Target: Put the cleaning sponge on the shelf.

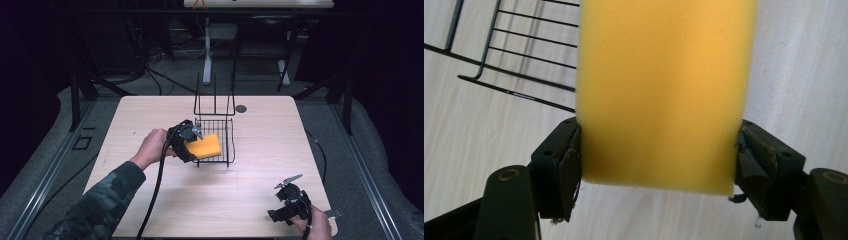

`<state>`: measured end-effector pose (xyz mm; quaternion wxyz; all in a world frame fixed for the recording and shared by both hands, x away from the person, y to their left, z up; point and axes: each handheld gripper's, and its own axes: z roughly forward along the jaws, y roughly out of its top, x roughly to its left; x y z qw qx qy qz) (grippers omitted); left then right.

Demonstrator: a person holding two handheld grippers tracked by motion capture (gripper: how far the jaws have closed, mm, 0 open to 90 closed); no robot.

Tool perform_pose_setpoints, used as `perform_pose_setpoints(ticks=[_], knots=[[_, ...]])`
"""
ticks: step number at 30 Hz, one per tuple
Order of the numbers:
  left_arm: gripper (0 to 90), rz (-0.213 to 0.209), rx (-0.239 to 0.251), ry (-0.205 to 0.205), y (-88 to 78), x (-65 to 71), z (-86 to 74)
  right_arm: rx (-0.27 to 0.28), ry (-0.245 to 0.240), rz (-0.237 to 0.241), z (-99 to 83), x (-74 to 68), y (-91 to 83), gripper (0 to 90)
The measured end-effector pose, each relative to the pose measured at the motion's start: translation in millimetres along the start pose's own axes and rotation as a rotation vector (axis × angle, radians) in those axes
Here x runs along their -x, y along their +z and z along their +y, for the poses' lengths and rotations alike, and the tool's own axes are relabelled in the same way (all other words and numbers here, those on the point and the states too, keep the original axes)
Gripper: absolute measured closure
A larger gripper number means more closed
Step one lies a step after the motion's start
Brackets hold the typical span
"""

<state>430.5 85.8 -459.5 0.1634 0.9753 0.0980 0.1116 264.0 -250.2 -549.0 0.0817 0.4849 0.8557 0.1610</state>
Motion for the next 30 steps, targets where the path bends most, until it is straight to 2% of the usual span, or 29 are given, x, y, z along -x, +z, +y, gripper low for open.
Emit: perform_pose_setpoints(ticks=[5,10,17,22,30], knots=[[28.0,0.003,0.017,0.017,2.1,-5.1,2.4,0.001,-0.001,0.000,0.1,0.0,0.0,13.4],[27.9,-0.006,-0.008,0.055,9.5,-7.5,5.1,0.000,-0.003,0.000,0.0,0.0,0.1,13.3],[27.7,-0.012,-0.011,0.060,17.2,-13.3,7.2,0.004,-0.003,-0.002,-0.1,-0.4,0.9,13.4],[27.6,-0.003,0.001,0.073,15.9,-20.1,13.0,0.007,-0.002,0.001,-0.1,-0.5,1.2,13.3],[27.4,-0.004,-0.003,0.091,25.7,-22.5,19.1,0.004,-0.004,0.002,-0.5,-0.6,1.3,13.4]])
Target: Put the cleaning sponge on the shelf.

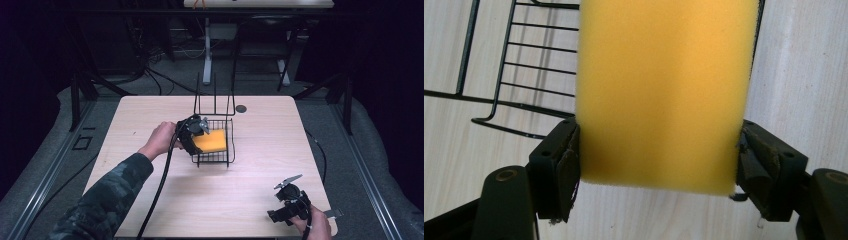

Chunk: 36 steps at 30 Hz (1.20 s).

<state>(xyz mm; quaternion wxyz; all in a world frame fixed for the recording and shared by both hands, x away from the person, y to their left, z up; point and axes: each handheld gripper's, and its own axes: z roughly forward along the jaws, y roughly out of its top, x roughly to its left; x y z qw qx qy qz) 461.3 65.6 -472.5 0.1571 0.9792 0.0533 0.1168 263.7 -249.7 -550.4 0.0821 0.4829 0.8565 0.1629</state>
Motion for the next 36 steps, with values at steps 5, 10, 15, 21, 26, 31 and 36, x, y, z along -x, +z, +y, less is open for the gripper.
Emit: perform_pose_setpoints(ticks=[5,10,15,21,26,31,36], knots=[[27.3,-0.018,-0.010,0.012,6.4,-1.2,3.9,0.000,0.001,0.003,-0.1,0.1,0.3,13.3],[27.1,-0.037,-0.017,0.033,12.0,-0.3,8.8,-0.002,-0.001,0.001,-0.2,0.2,0.1,13.4],[26.9,-0.048,-0.034,0.055,17.3,0.8,12.5,0.001,-0.002,0.002,-0.3,0.0,0.2,13.3],[26.8,-0.055,-0.054,0.065,22.6,-0.8,13.3,-0.002,-0.002,0.003,-0.5,0.0,0.3,13.3],[26.7,-0.067,-0.067,0.057,26.8,-2.2,12.3,-0.004,-0.002,0.004,-0.4,-0.3,0.5,13.3],[26.3,-0.072,-0.075,0.056,30.3,-3.1,11.9,-0.004,-0.002,0.005,-0.4,-0.3,0.6,13.4],[25.7,-0.085,-0.084,0.057,33.5,-3.6,12.1,-0.006,-0.005,0.005,-0.4,-0.2,0.8,13.3]])
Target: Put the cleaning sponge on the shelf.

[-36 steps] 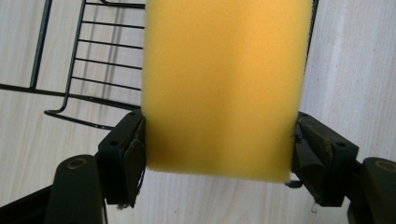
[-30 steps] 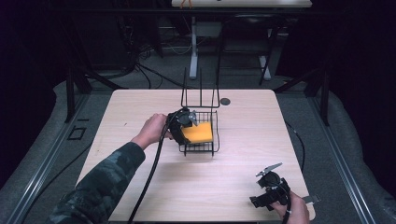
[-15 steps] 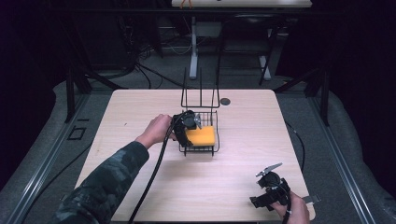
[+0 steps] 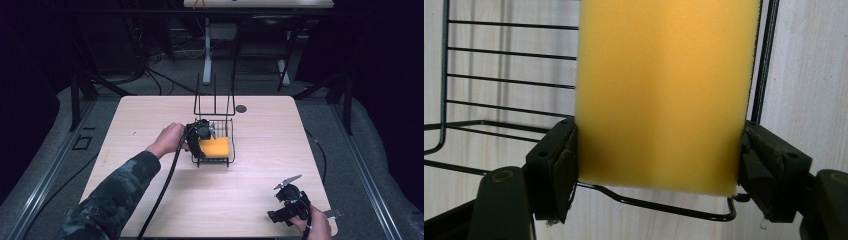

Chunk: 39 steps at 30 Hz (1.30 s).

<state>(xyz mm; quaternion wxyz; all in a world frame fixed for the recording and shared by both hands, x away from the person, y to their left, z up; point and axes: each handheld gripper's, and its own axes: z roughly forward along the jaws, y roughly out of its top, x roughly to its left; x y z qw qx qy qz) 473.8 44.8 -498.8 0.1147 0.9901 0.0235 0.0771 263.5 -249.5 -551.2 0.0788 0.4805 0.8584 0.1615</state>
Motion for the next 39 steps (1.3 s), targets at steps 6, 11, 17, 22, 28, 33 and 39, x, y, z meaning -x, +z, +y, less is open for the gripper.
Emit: perform_pose_setpoints(ticks=[6,11,17,22,28,33,39], knots=[[25.0,-0.009,-0.007,-0.004,2.1,-0.5,0.1,-0.004,-0.006,0.003,0.1,-0.5,0.6,13.4],[22.6,-0.008,-0.003,-0.007,2.4,-0.3,0.2,-0.005,-0.005,0.004,0.0,-0.4,0.5,13.4],[14.6,0.003,0.004,-0.013,0.9,0.0,-0.6,-0.008,-0.005,0.005,0.1,-0.4,0.4,13.3],[10.7,0.017,0.033,-0.026,-1.6,2.2,-3.2,-0.005,-0.002,0.005,0.0,-0.4,0.1,13.3],[8.2,0.021,0.082,-0.068,-9.8,4.6,-8.5,-0.005,-0.002,0.005,-0.1,0.0,-0.1,13.3],[6.0,0.022,0.142,-0.117,-20.1,7.7,-15.1,-0.005,-0.002,0.004,-0.1,-0.1,-0.1,13.3],[5.1,0.039,0.191,-0.142,-29.5,16.6,-25.7,-0.012,-0.002,0.003,0.0,-0.3,-0.6,13.3]])
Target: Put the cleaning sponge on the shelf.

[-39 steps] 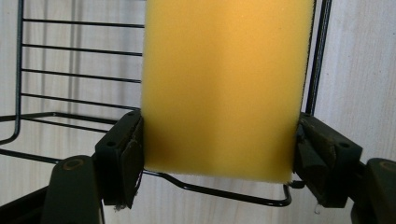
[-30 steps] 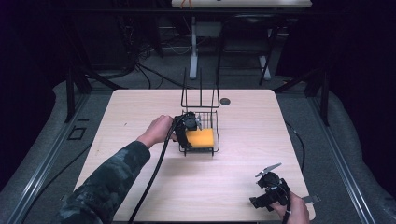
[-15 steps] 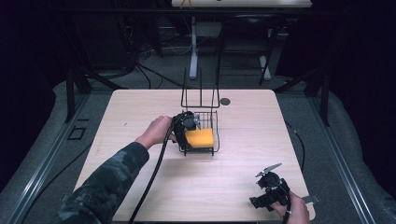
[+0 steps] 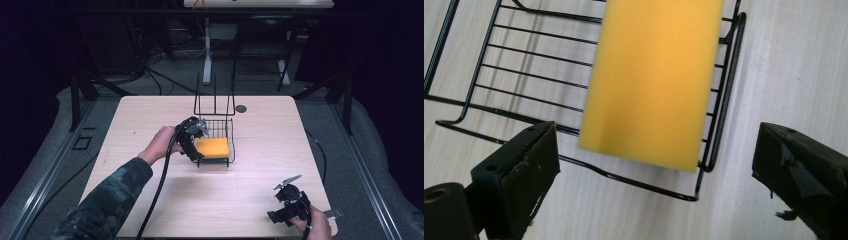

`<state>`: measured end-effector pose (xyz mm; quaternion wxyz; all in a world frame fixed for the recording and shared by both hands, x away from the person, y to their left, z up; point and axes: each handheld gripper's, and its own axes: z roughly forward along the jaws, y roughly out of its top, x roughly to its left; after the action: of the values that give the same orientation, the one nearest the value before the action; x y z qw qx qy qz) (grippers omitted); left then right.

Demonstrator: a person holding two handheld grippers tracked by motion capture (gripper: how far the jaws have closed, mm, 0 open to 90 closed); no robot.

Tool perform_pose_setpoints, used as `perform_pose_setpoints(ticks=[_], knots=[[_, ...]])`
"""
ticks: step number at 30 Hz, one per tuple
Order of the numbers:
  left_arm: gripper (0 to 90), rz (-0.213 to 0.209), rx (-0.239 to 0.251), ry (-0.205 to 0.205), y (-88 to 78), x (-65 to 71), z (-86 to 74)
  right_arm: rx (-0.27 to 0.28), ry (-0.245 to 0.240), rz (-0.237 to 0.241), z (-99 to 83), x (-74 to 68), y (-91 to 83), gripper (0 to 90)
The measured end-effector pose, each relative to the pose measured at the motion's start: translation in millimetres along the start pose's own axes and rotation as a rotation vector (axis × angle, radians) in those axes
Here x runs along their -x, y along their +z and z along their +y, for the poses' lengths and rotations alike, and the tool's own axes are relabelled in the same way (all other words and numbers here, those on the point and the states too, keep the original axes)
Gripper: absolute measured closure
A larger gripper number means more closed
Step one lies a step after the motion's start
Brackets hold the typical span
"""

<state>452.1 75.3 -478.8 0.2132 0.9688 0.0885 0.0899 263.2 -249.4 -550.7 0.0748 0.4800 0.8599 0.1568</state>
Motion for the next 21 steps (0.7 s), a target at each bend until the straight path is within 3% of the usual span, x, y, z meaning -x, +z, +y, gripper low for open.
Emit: perform_pose_setpoints(ticks=[11,21], knots=[[5.0,0.029,0.045,-0.042,-23.6,14.4,-21.6,0.003,-0.001,-0.002,0.3,-0.2,-0.2,13.3],[4.2,0.064,0.085,-0.071,-46.2,40.4,-39.6,0.015,0.004,-0.011,0.4,-0.7,-1.0,13.3]])
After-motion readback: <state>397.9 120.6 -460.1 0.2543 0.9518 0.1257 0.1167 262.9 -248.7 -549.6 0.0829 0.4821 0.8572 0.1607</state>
